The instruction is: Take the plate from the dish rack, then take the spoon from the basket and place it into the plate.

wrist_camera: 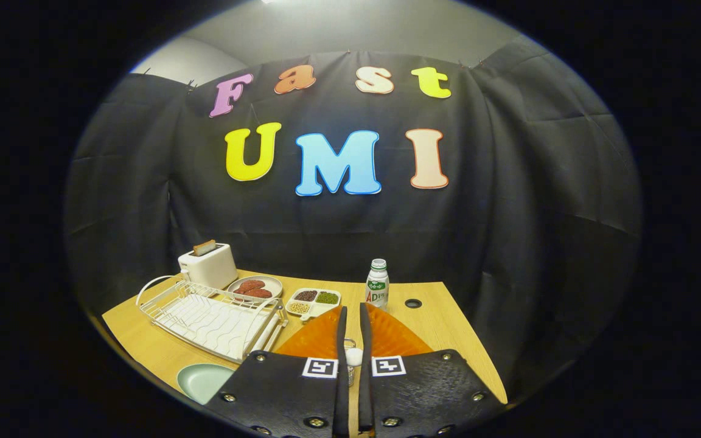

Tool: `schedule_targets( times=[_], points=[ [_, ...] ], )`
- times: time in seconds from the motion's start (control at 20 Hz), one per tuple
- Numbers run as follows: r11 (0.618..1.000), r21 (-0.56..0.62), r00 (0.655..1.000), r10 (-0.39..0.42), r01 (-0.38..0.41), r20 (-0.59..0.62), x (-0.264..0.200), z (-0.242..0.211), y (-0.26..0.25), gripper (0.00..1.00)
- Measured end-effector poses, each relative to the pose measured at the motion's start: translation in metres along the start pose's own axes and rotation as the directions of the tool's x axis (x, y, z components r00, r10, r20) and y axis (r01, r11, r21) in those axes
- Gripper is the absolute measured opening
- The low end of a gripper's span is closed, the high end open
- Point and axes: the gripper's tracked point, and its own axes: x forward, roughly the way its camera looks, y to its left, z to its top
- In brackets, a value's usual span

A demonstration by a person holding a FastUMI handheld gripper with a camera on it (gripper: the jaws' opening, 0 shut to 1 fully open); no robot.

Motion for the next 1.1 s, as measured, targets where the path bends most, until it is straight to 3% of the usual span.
schedule_targets(
  times=[0.8,1.1],
  points=[
    [0.998,0.047,0.995,-0.04,0.045,-0.096,-0.024,-0.021,0.109,0.06],
    [0.999,0.043,0.987,-0.004,0.011,-0.158,-0.027,-0.046,0.147,0.06]
  ],
)
